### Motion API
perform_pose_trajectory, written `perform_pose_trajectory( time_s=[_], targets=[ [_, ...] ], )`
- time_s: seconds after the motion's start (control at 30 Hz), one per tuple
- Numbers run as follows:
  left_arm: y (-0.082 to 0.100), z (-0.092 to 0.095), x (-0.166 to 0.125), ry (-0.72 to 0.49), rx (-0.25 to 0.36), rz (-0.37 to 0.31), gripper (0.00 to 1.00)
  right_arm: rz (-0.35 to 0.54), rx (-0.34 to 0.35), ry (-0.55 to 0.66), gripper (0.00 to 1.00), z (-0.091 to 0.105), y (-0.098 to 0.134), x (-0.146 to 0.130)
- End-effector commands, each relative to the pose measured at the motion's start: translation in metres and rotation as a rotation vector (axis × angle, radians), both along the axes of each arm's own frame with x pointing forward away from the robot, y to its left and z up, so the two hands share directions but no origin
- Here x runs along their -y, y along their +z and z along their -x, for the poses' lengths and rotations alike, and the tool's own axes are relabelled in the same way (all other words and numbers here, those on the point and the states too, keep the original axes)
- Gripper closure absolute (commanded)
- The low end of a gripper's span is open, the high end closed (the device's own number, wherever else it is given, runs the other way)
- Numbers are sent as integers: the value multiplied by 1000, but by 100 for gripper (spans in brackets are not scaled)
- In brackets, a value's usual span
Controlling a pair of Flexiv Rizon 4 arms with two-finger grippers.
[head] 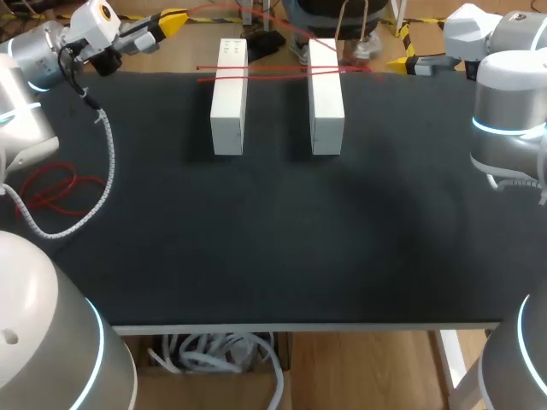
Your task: Grab the tape and strap the tape.
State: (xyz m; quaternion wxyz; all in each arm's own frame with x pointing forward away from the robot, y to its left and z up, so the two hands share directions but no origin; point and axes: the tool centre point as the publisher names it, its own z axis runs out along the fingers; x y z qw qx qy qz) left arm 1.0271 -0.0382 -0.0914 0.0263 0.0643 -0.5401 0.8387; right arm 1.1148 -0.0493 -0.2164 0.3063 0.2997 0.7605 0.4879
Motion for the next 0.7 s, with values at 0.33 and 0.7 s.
perform_pose_trajectory(
  time_s=[0.33,0.7],
  targets=[
    [0,0,0,-1,1,1,100,0,0,1,0,0,0,0],
    [0,0,0,-1,1,1,100,-360,-148,-160,0,20,8,9]
  ],
)
